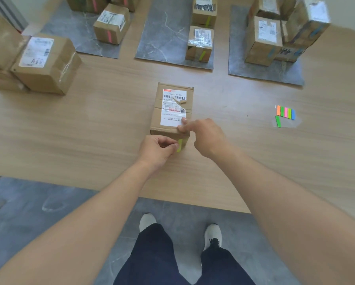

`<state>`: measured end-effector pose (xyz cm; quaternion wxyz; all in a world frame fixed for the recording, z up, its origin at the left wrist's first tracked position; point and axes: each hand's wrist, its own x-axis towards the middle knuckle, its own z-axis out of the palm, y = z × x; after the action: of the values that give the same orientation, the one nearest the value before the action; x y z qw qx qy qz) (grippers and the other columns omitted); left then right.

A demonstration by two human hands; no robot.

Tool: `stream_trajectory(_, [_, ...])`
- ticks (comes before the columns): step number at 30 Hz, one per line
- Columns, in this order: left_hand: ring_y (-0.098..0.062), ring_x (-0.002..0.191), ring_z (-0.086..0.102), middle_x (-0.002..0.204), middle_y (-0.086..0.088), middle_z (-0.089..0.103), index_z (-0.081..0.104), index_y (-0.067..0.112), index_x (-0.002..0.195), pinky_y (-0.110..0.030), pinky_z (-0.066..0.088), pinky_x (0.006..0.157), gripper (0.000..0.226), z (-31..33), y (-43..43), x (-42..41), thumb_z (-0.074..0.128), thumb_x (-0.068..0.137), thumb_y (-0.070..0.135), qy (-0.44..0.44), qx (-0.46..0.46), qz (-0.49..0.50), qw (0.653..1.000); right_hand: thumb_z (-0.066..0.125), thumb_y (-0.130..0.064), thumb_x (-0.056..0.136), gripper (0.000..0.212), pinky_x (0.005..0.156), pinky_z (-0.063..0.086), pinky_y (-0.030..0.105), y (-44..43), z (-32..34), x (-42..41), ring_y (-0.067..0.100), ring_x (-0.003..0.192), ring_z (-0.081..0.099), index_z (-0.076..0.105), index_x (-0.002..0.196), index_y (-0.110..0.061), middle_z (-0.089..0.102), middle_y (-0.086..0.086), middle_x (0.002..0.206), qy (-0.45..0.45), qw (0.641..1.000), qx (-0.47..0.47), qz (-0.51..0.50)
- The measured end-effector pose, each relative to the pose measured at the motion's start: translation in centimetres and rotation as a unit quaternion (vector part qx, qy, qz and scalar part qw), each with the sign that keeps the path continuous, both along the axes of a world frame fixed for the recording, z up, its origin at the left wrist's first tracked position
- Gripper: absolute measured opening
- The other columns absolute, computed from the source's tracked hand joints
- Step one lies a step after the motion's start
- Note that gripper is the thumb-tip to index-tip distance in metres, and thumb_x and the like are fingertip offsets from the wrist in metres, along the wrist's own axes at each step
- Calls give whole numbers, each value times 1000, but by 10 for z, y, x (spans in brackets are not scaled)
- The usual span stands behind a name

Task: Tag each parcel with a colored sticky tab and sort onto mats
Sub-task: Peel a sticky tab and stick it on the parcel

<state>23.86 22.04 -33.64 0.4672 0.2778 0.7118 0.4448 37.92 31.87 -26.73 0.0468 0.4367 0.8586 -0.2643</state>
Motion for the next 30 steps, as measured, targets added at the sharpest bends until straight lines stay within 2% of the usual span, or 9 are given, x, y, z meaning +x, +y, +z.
stream_trajectory(5, [-16, 64, 64, 74, -5, 76, 80, 16, 77, -41, 59, 79, 4, -2, 5, 14, 82, 80, 14, 2, -2, 44, 999, 47, -12, 101, 48, 102, 47, 40, 3, 7, -5, 28, 136, 50, 59, 141, -35, 48, -6, 155, -36, 999, 6, 22])
stream_trajectory(7, [-16, 58, 59, 69, -6, 74, 79, 16, 75, -35, 54, 69, 6, -3, 8, 15, 82, 79, 14, 1, 0, 62, 998, 45, -19, 104, 39, 98, 48, 40, 3, 7, -9, 30, 130, 54, 63, 136, -31, 55, -1, 148, -60, 998, 18, 16])
stream_trajectory(11, [-16, 54, 55, 63, -4, 70, 78, 19, 69, -31, 49, 64, 9, -8, 13, 18, 80, 78, 18, 10, -5, 91, 996, 48, -25, 104, 33, 90, 46, 38, 3, 10, -13, 32, 124, 57, 64, 133, -27, 57, 3, 143, -82, 996, 20, 10])
stream_trajectory(14, [-17, 54, 57, 64, -4, 71, 77, 22, 64, -36, 55, 66, 13, -9, 15, 18, 80, 76, 19, 11, -14, 108, 994, 48, -28, 105, 34, 89, 45, 38, 1, 14, -15, 33, 122, 57, 61, 136, -29, 56, 5, 142, -100, 995, 21, 18])
stream_trajectory(16, [-19, 56, 61, 67, -7, 73, 77, 21, 64, -47, 62, 73, 13, -10, 17, 18, 81, 75, 18, -5, -14, 117, 993, 48, -29, 105, 34, 87, 46, 37, 1, 16, -16, 34, 120, 59, 59, 137, -28, 57, 7, 139, -113, 993, 23, 24])
stream_trajectory(18, [-19, 58, 62, 69, -10, 73, 77, 20, 64, -54, 61, 75, 10, -12, 18, 19, 81, 73, 20, -6, -16, 123, 992, 48, -30, 105, 35, 80, 43, 34, 1, 17, -16, 33, 116, 60, 59, 138, -26, 58, 7, 132, -120, 992, 21, 27])
stream_trajectory(21, [-22, 60, 65, 68, -11, 73, 76, 21, 63, -54, 61, 74, 10, -9, 19, 22, 80, 72, 22, 2, -20, 133, 991, 47, -29, 105, 35, 76, 37, 33, 2, 21, -16, 32, 111, 60, 60, 137, -24, 58, 8, 125, -116, 993, 11, 20])
stream_trajectory(25, [-34, 73, 73, 65, -4, 73, 75, 26, 60, -52, 62, 69, 14, -4, 18, 27, 80, 72, 21, 9, -25, 157, 987, 48, -25, 104, 36, 77, 40, 34, 0, 23, -16, 34, 113, 60, 59, 138, -25, 58, 8, 125, -126, 991, 19, 34])
stream_trajectory(30, [-25, 62, 73, 62, 0, 72, 74, 27, 56, -46, 63, 62, 20, -2, 22, 30, 81, 73, 19, 19, -30, 172, 984, 46, -28, 105, 36, 76, 39, 35, 2, 19, -13, 33, 113, 59, 57, 139, -29, 57, 7, 127, -116, 992, 19, 40])
